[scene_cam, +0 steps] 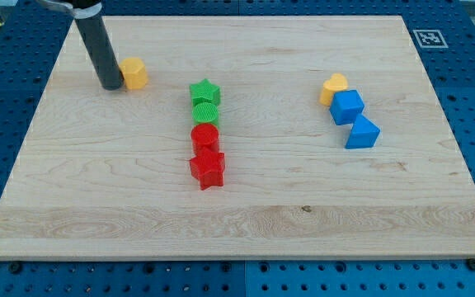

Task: Place the yellow hexagon towards the top of the yellow heart

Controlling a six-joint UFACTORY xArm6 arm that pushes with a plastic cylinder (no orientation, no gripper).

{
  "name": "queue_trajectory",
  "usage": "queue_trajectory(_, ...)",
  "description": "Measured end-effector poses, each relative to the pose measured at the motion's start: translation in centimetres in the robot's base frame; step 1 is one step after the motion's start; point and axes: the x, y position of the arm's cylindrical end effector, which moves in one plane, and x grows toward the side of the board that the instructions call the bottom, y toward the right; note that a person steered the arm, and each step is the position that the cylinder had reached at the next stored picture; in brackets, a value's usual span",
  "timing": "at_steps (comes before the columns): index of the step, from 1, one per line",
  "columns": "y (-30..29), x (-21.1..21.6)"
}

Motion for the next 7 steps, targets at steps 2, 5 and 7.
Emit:
queue_trajectory(2,1.1,-1.3)
queue_trajectory(5,0.4,-2.7)
queue_trajectory(7,0.4,-3.3)
